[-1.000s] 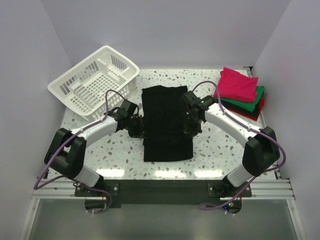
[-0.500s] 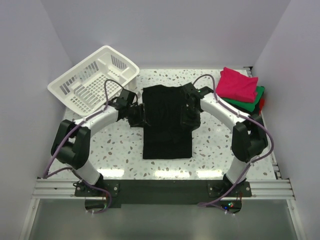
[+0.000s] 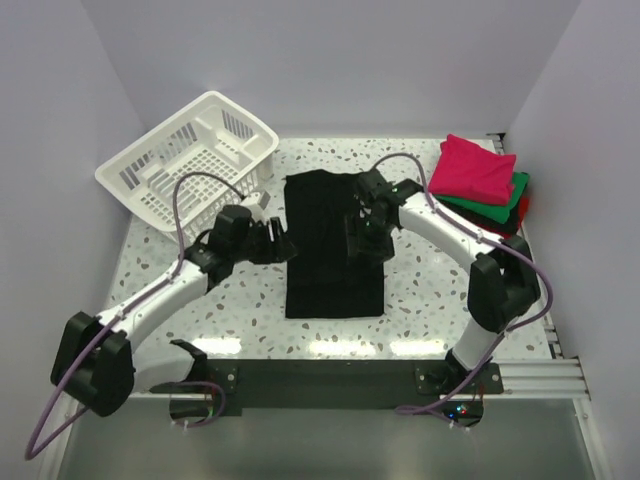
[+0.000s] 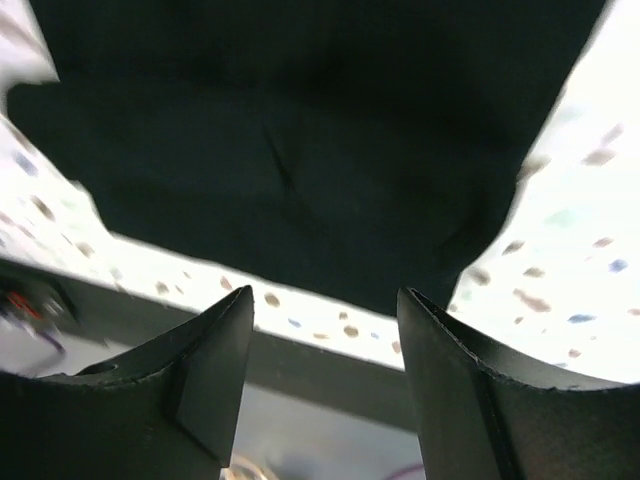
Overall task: Fold and stack the t-shirts
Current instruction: Fold the tshirt
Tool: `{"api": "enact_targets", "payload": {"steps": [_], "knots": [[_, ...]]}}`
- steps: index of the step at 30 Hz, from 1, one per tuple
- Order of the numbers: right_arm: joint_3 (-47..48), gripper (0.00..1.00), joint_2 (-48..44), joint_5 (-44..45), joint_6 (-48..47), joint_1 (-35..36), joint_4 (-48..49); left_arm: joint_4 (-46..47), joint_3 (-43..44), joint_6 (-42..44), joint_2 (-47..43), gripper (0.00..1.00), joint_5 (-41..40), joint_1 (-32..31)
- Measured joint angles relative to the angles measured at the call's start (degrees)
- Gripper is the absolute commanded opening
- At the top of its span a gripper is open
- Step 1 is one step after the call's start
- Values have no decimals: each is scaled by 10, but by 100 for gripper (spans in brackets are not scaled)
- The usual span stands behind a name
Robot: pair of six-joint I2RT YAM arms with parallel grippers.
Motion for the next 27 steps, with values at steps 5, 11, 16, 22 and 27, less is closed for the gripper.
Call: {"api": "enact_targets", "payload": {"steps": [5,11,16,22,27], "knots": [[-112,63,-17,-39,24,60,21,55,-99,-18,-59,59,-21,-84],[-138,63,-16,-57,59,96,73,171,-189,-53,-78,58,-39,-163],[-138,62,0,-51,75,96,113,246,-218,-61,-49,58,-55,-189],[-142,62,33,-38,85,96,143,304,-230,-62,-13,58,-62,-217],[-142,61,50,-20,91,96,157,335,-248,-61,22,58,-61,-237]]}}
